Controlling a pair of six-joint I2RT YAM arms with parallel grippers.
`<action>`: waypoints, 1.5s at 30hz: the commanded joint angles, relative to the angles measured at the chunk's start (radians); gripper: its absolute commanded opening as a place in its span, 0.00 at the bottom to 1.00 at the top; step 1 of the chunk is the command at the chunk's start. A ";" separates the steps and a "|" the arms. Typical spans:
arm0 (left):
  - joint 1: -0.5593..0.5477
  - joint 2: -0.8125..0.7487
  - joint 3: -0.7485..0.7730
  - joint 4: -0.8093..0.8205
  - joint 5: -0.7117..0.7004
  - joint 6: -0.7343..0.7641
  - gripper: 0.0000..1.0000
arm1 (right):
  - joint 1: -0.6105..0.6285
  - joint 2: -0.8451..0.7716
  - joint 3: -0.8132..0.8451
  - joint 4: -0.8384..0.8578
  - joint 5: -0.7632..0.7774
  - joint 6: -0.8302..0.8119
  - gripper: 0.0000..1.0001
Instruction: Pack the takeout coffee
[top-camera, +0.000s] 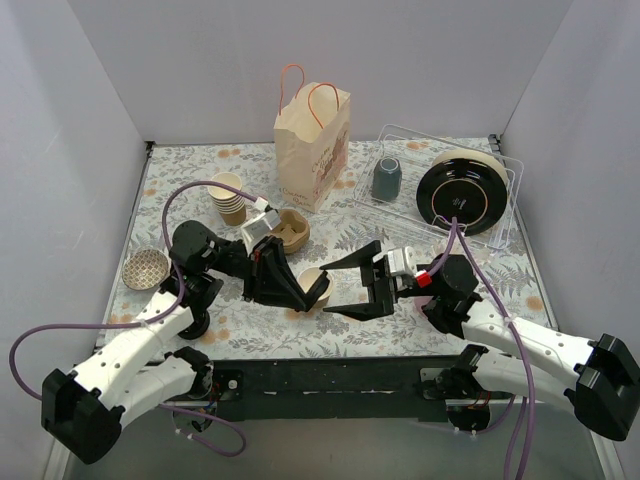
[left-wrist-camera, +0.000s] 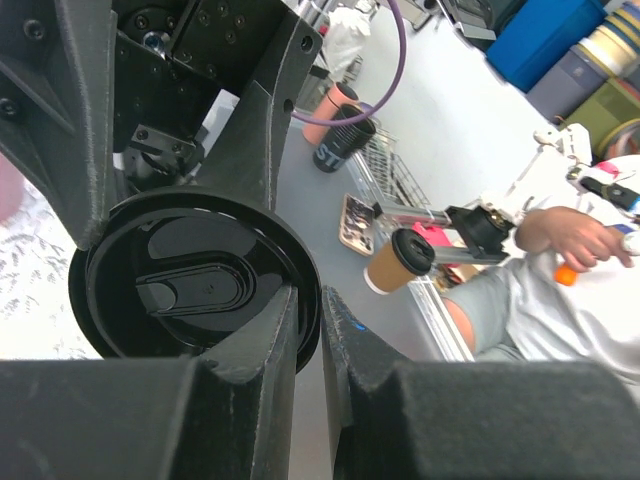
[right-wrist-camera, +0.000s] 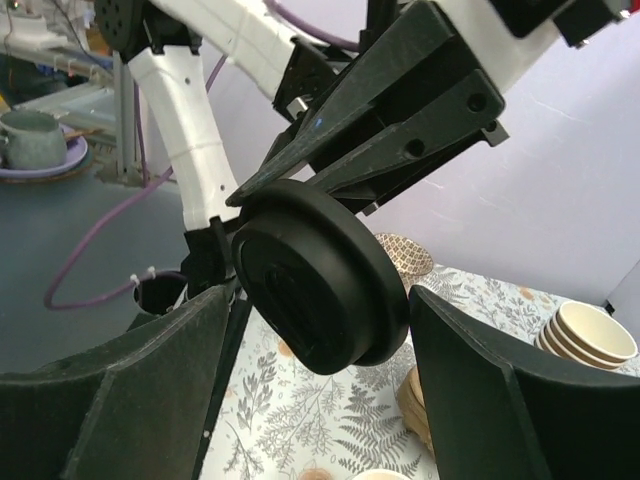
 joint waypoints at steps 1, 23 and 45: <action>-0.009 0.017 0.035 -0.034 0.036 0.014 0.00 | 0.001 -0.014 0.012 -0.043 -0.064 -0.137 0.80; -0.015 0.161 0.248 -0.532 -0.138 0.402 0.46 | 0.001 -0.082 -0.024 -0.236 0.020 0.075 0.06; -0.005 -0.074 0.112 -0.803 -1.308 0.366 0.80 | -0.137 0.170 0.282 -0.887 0.238 0.470 0.11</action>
